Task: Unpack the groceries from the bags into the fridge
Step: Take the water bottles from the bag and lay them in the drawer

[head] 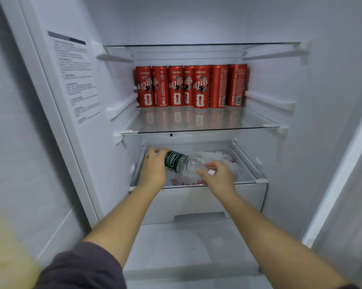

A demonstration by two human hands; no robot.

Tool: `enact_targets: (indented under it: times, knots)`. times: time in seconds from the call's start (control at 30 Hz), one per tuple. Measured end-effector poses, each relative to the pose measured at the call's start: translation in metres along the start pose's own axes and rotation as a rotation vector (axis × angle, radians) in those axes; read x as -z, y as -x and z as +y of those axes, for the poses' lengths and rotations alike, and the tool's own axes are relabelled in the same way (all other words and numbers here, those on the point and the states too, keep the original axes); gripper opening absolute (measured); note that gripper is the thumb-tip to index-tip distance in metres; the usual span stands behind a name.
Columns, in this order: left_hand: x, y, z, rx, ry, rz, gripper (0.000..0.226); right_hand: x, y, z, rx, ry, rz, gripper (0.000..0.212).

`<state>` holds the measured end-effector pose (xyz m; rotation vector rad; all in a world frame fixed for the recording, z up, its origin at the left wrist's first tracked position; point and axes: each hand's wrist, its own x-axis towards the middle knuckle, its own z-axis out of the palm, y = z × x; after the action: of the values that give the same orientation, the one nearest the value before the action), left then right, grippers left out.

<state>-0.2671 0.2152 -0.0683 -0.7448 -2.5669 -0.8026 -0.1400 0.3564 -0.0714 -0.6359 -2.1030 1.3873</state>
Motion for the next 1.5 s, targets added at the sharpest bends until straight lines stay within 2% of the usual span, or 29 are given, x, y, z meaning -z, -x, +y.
enact_targets:
  times: [0.1,0.2,0.3,0.47,0.57,0.67,0.8,0.97,1.27,1.5]
  knots:
    - [0.004,-0.006,-0.002,0.017,0.129,-0.072,0.054,-0.018,0.001,-0.002,0.065,0.093,-0.036,0.024]
    - [0.014,-0.014,-0.006,0.076,0.174,-0.149,0.042,-0.029,0.001,-0.008,0.148,0.203,-0.067,0.037]
    - [0.025,-0.018,-0.002,0.101,0.155,-0.219,0.035,-0.036,0.001,-0.012,0.184,0.256,-0.205,0.043]
    - [0.030,-0.027,0.006,0.267,0.272,-0.292,0.055,-0.033,-0.009,-0.014,0.215,0.173,-0.391,0.032]
    - [0.029,-0.031,0.011,0.296,0.325,-0.288,0.049,-0.027,-0.024,-0.010,0.217,0.327,-0.328,0.034]
    - [0.025,-0.038,0.010,0.268,0.204,-0.275,0.032,-0.020,-0.037,0.002,0.215,0.716,-0.247,0.038]
    - [0.018,-0.038,0.004,0.215,-0.046,-0.291,0.036,-0.017,-0.041,0.015,0.293,0.925,-0.229,0.037]
    - [0.003,-0.030,-0.006,0.105,-0.190,-0.217,0.034,-0.017,-0.039,0.020,0.331,0.943,-0.198,0.038]
    - [-0.002,-0.053,-0.019,0.136,-0.393,-0.232,0.042,-0.016,-0.039,0.022,0.347,0.958,-0.197,0.039]
    - [-0.013,-0.065,-0.030,0.074,-0.491,-0.193,0.043,-0.018,-0.041,0.024,0.341,0.961,-0.201,0.039]
